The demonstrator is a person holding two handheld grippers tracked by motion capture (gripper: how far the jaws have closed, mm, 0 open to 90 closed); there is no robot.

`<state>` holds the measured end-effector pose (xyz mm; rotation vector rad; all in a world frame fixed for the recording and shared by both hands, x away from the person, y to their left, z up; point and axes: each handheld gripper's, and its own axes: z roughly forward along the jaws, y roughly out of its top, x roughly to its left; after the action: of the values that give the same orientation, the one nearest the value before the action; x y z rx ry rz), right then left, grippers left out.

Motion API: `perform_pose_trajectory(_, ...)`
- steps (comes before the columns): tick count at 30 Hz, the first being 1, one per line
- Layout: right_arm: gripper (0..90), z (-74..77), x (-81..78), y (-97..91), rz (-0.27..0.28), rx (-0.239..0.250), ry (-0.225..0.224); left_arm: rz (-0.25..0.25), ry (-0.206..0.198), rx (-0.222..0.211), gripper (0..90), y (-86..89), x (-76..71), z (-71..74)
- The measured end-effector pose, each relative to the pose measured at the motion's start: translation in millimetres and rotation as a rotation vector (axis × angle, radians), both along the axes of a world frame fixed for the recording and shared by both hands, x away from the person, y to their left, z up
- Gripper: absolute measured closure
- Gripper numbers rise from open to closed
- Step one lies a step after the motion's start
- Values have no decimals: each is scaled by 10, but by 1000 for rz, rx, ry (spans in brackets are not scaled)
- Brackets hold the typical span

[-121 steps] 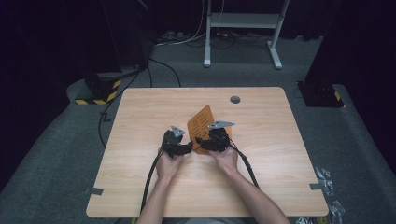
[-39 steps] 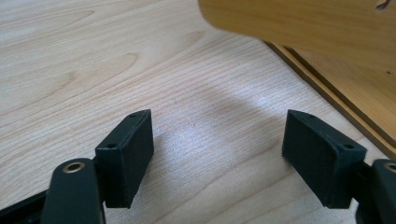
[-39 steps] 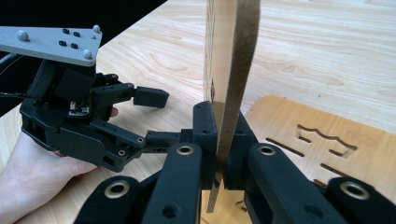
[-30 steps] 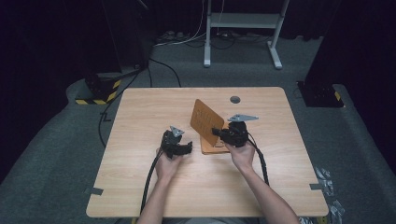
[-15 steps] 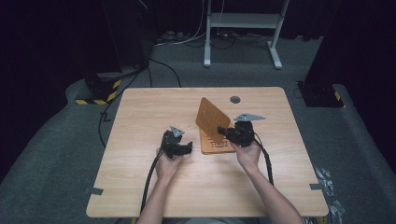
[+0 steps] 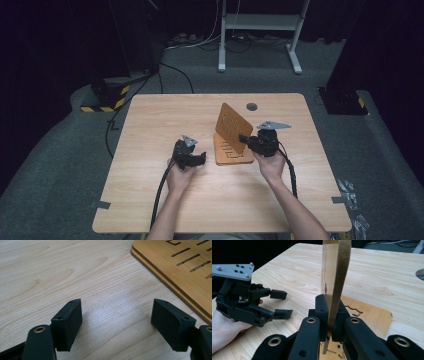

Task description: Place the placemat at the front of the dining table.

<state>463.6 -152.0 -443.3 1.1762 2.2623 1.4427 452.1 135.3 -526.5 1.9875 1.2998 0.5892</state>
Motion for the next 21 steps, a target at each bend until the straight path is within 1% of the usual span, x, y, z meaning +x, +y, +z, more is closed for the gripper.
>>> perform_pose_trajectory(2, 865, 2, -5, -14, -4, -4, 4, -2, 0, 1, 250, 1, 1, 1)
perform_pose_trajectory(4, 865, 0, -3, -34, -8, -11, -1, -2, -1, 2, 250, 2, 1, 1)
perform_pose_trajectory(10, 865, 8, -6, -91, -15, -14, -4, -4, -1, 4, 250, 3, 2, 1)
perform_pose_trajectory(11, 865, 12, -11, -97, -17, -13, 1, -6, -2, 8, 250, 6, 3, 2)
perform_pose_trajectory(15, 865, 28, -16, -139, -20, -16, -8, -5, -2, 6, 250, 5, 3, 2)
perform_pose_trajectory(17, 865, 34, -22, -150, -21, -13, -3, -5, -2, 6, 250, 5, 2, 2)
perform_pose_trajectory(21, 865, 43, -25, -190, -22, -20, -7, -5, -2, 6, 250, 5, 3, 2)
